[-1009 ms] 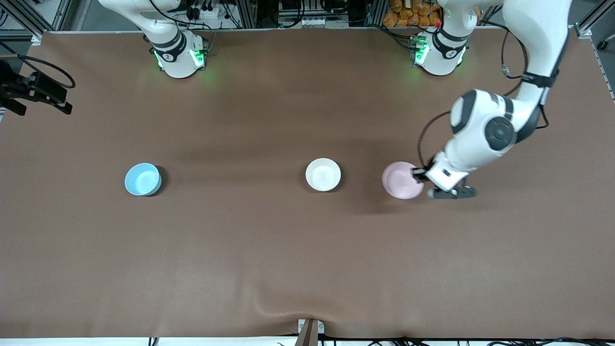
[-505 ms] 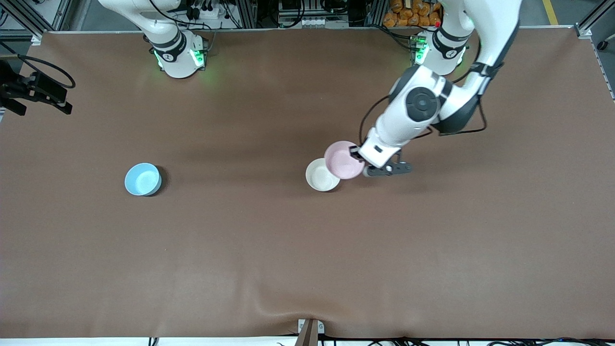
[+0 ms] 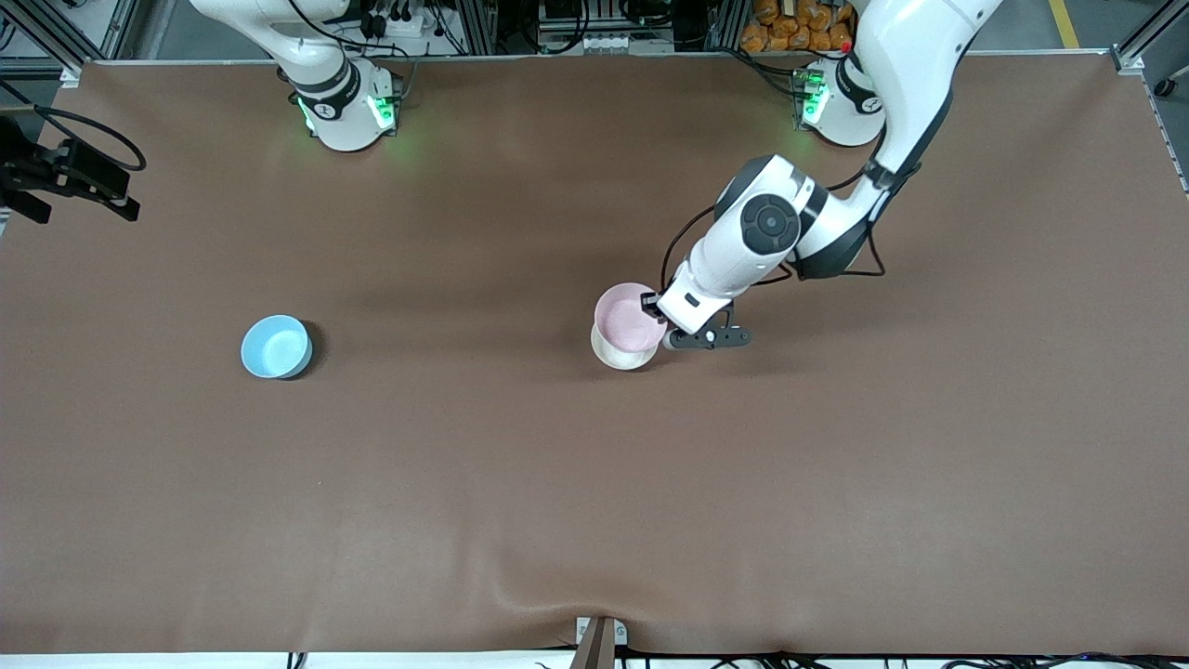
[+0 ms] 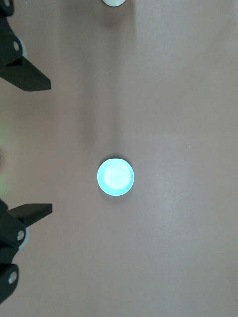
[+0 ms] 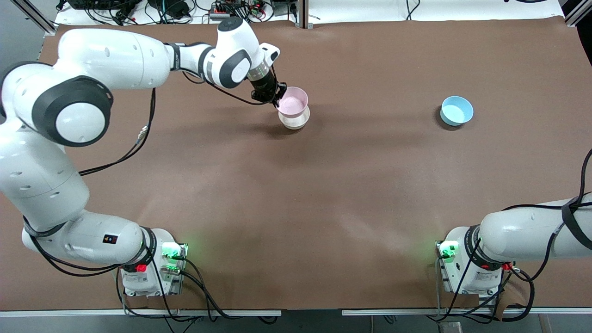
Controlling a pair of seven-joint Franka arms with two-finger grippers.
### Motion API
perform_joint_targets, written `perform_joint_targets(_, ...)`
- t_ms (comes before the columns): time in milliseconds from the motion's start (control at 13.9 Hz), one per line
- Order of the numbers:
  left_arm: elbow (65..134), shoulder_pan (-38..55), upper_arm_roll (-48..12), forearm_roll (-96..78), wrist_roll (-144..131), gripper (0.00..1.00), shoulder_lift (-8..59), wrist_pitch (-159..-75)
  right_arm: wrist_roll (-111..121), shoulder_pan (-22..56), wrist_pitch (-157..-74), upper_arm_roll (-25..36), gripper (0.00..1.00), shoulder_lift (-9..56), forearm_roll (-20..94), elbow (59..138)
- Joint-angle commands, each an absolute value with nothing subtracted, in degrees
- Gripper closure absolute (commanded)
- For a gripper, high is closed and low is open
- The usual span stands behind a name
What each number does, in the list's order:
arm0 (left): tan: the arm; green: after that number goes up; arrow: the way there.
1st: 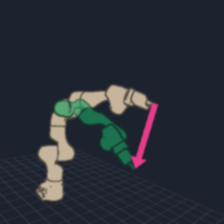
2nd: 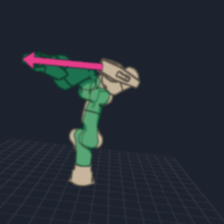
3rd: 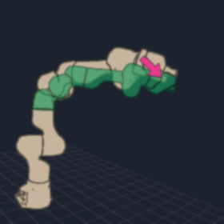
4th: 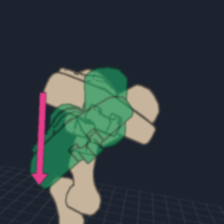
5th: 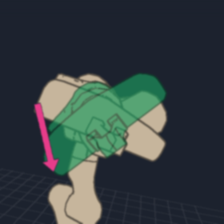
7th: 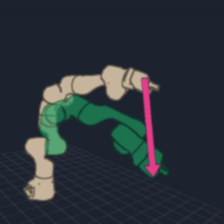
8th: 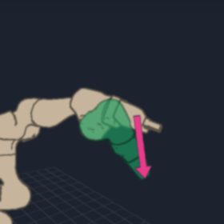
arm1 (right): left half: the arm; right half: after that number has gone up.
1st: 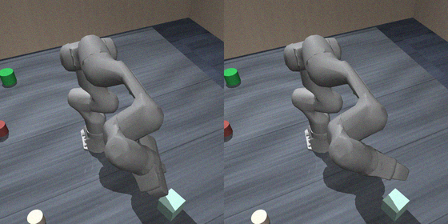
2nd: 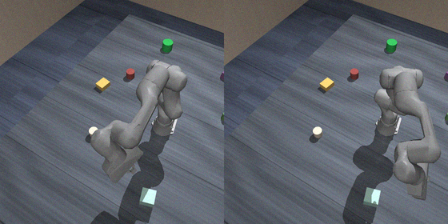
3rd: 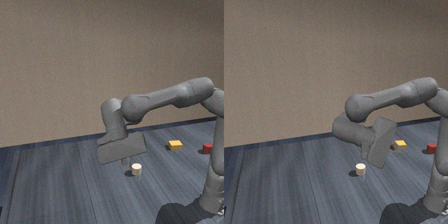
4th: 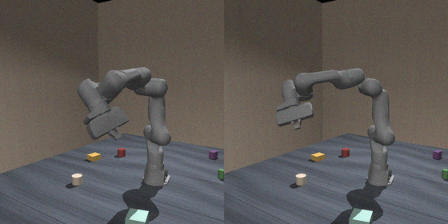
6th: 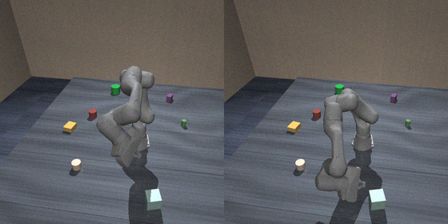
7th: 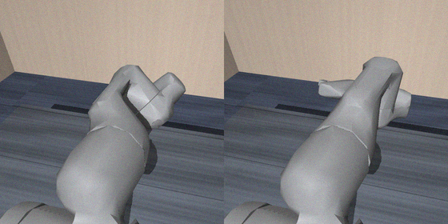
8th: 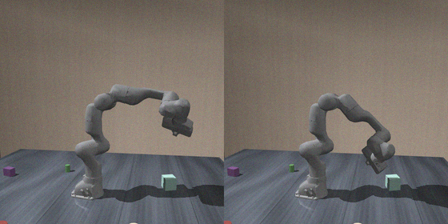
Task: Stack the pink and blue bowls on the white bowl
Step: 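Release the pink bowl and raise the left gripper away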
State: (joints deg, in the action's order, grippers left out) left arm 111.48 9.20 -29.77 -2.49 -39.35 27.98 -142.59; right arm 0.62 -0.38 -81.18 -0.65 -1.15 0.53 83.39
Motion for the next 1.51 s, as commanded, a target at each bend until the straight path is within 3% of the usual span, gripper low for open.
perform_joint_targets(0,110.48,10.10,-29.44,-0.80,-39.81,1.00,30.40,-145.28,1.32,-0.53,-80.42,-0.70,0.00,-0.70,0.35,82.35)
perform_joint_targets(360,110.30,10.28,-29.27,0.79,-39.90,1.00,34.01,-148.88,1.32,-0.53,-80.51,-0.70,0.00,-0.70,0.35,82.35)
perform_joint_targets(432,110.30,10.28,-28.83,0.79,-39.82,0.95,34.10,-148.80,1.32,-0.53,-80.51,-0.70,0.00,-0.70,0.26,82.35)
perform_joint_targets(505,110.22,10.28,-28.57,0.79,-39.90,0.64,34.10,-148.89,1.32,-0.53,-80.51,-0.70,0.00,-0.70,0.35,82.35)
perform_joint_targets(577,110.21,10.20,-28.39,0.79,-39.90,0.16,34.01,-148.80,1.32,-0.53,-80.51,-0.70,0.00,-0.70,0.26,82.35)
perform_joint_targets(649,110.13,10.20,-27.87,1.05,-39.73,0.00,33.58,-148.80,1.32,-0.53,-80.51,-0.70,0.00,-0.70,0.35,82.35)
perform_joint_targets(937,109.95,8.79,-27.69,1.41,-39.73,0.00,27.19,-144.35,1.41,-0.53,-80.51,-0.70,0.00,-0.62,0.26,82.35)
perform_joint_targets(1225,106.63,2.13,-26.98,1.85,-38.94,0.00,12.69,-125.39,1.49,-0.88,-80.68,-0.62,0.00,0.96,0.35,82.35)
perform_joint_targets(1441,96.46,-3.32,-26.98,1.85,-35.96,0.00,7.04,-106.59,1.76,-3.77,-81.21,-0.62,0.00,4.21,0.18,82.09)
